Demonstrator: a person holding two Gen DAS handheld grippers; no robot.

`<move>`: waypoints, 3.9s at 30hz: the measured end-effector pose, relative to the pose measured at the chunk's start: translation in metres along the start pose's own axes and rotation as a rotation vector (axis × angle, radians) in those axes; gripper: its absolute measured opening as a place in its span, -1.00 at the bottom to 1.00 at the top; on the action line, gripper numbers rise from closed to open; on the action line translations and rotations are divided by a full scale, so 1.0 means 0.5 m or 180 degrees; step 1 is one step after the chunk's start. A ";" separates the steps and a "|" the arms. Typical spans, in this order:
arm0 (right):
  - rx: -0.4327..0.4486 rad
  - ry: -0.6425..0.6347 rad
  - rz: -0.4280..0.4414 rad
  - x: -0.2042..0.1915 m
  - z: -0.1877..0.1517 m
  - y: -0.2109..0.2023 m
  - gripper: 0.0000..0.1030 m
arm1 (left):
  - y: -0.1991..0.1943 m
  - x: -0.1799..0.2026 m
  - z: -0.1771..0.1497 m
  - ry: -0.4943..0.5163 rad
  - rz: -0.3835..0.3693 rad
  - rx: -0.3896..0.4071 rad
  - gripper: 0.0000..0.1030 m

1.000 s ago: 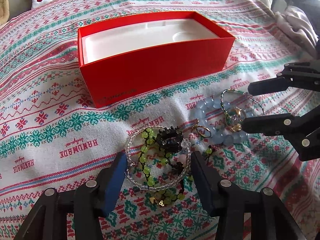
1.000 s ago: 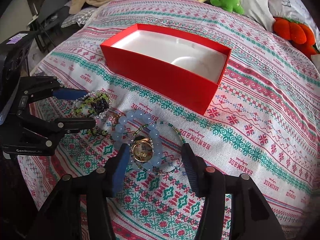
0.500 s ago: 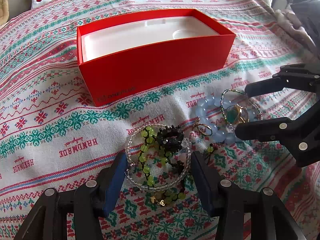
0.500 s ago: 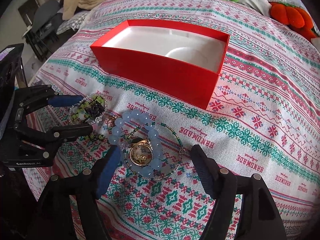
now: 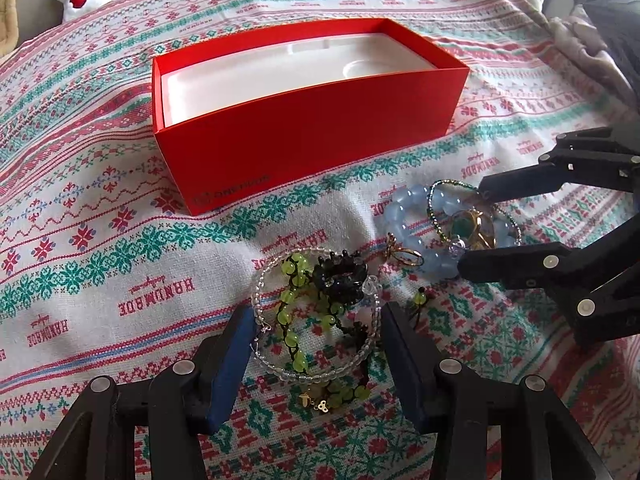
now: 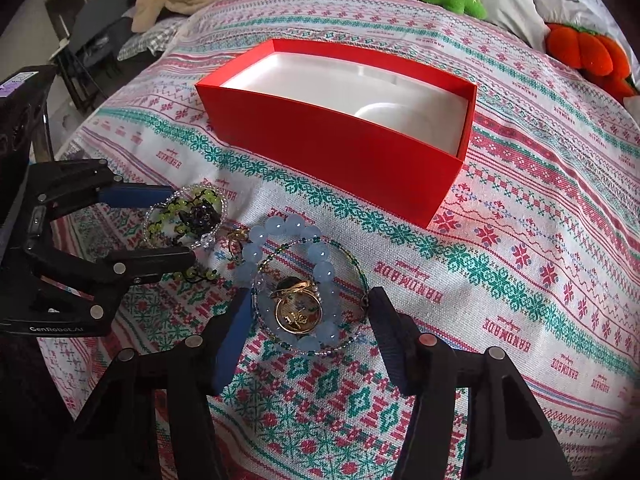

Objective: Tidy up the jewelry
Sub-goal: 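Grasp the clear-bead bracelet with the left tool while the right grasps the green-bead wire bracelet, then lower both held bracelets into the red box and open both tools, then withdraw both tools from the red box back toward the jewelry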

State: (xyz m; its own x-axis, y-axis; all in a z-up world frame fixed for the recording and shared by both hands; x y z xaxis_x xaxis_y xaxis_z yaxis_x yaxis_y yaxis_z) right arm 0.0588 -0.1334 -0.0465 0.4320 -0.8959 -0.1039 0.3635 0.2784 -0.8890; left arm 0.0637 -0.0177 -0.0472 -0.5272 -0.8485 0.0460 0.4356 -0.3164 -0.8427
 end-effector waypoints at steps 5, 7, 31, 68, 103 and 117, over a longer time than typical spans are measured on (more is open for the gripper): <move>0.0036 -0.0031 -0.0035 -0.002 0.005 -0.010 0.18 | -0.015 -0.006 0.003 -0.0017 -0.0007 0.0057 0.05; 0.0073 -0.0014 -0.0036 0.002 0.008 -0.018 0.17 | -0.024 -0.009 0.007 -0.0027 -0.0011 0.0094 0.05; 0.0670 0.0090 -0.0134 0.029 0.120 -0.147 0.18 | -0.124 -0.001 0.141 0.0030 0.0176 0.0659 0.05; 0.0524 0.0419 -0.0176 0.104 0.204 -0.024 0.18 | 0.024 -0.056 0.208 0.0046 0.0461 0.0393 0.22; 0.0577 0.0460 -0.0402 0.059 0.117 -0.152 0.54 | -0.097 -0.068 0.120 -0.0398 0.0594 0.0311 0.79; 0.0382 0.0454 -0.0484 0.052 0.029 -0.138 0.59 | -0.105 -0.080 0.025 -0.0504 0.0581 0.0183 0.86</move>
State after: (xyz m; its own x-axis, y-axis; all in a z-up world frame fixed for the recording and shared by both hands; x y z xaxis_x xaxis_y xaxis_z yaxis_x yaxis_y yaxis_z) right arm 0.0570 -0.1707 0.0184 0.2468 -0.9681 -0.0423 0.5147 0.1679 -0.8408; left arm 0.0710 0.0276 0.0020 -0.3171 -0.9482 -0.0169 0.5564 -0.1716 -0.8130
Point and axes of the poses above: each gripper's, at about its wrist camera, not at the fingertips, and y roughly the way its jaws point, x to its right, z to its top, the point moved 2 cm from there along y, roughly the way its jaws point, and after that the axes turned 1 degree about z, right-handed, at the moved point
